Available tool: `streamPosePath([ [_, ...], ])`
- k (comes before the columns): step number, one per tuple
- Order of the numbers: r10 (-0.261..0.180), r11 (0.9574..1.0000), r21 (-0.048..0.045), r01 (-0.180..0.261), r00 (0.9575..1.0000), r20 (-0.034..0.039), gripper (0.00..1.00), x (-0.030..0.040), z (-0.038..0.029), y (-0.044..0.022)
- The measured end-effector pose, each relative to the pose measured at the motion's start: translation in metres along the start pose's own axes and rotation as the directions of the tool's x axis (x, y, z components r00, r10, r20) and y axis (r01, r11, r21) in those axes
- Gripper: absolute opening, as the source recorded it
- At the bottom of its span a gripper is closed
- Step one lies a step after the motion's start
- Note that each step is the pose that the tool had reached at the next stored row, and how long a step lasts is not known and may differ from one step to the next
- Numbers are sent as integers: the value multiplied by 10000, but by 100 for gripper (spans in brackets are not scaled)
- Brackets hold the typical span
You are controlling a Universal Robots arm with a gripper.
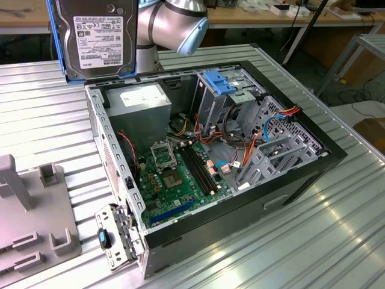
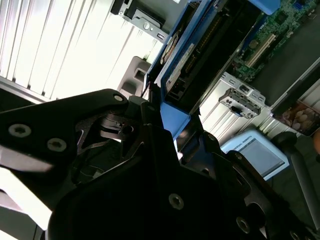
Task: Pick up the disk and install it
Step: 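Pick up the disk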
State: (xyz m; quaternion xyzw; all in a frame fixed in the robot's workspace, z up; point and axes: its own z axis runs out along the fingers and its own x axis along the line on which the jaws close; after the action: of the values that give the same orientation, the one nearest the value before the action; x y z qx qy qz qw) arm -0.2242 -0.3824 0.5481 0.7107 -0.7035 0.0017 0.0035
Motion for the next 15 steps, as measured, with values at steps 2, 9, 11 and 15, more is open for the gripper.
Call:
streamPosePath([
  [2,0,10000,0,0,10000,0,36,0,1,-46],
  [9,0,10000,0,0,10000,0,36,3,5,-320],
  [11,0,10000,0,0,10000,0,36,4,5,-376],
  [15,3,9998,187,-3,10000,-1,36,5,7,-476],
])
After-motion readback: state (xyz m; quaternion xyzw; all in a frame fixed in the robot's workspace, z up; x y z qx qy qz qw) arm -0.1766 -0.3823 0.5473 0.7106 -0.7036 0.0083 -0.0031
